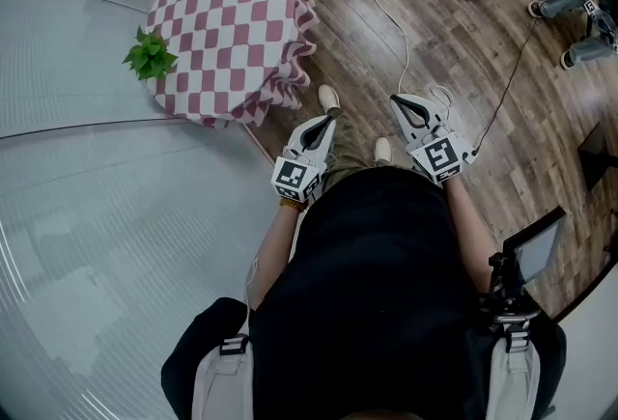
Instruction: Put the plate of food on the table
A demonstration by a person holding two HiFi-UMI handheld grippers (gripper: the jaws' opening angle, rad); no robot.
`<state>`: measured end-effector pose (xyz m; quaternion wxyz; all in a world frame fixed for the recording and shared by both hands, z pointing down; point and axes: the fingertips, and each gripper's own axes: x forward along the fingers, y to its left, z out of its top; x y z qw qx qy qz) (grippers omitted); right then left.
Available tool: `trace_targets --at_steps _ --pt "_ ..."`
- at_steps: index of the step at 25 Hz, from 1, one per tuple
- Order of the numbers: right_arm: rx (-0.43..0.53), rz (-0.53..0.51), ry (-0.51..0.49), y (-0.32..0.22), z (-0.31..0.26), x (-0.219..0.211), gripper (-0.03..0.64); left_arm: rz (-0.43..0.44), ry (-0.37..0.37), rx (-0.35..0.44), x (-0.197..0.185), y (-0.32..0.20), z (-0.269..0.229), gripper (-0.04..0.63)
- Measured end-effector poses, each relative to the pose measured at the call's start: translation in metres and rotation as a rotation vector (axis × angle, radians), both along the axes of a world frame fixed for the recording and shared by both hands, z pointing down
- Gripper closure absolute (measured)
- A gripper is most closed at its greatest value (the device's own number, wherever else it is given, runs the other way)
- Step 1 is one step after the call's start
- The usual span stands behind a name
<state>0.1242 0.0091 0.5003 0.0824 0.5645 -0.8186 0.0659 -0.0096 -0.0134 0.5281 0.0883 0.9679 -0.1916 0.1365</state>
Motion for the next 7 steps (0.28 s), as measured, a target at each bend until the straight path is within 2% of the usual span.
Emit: trace_targets --at_steps 7 --pt "0.004 -0.018 -0.004 -0.005 0.002 -0.013 0.607 -0.014 -0.012 -0.003 -0.015 -0.001 0.006 0.578"
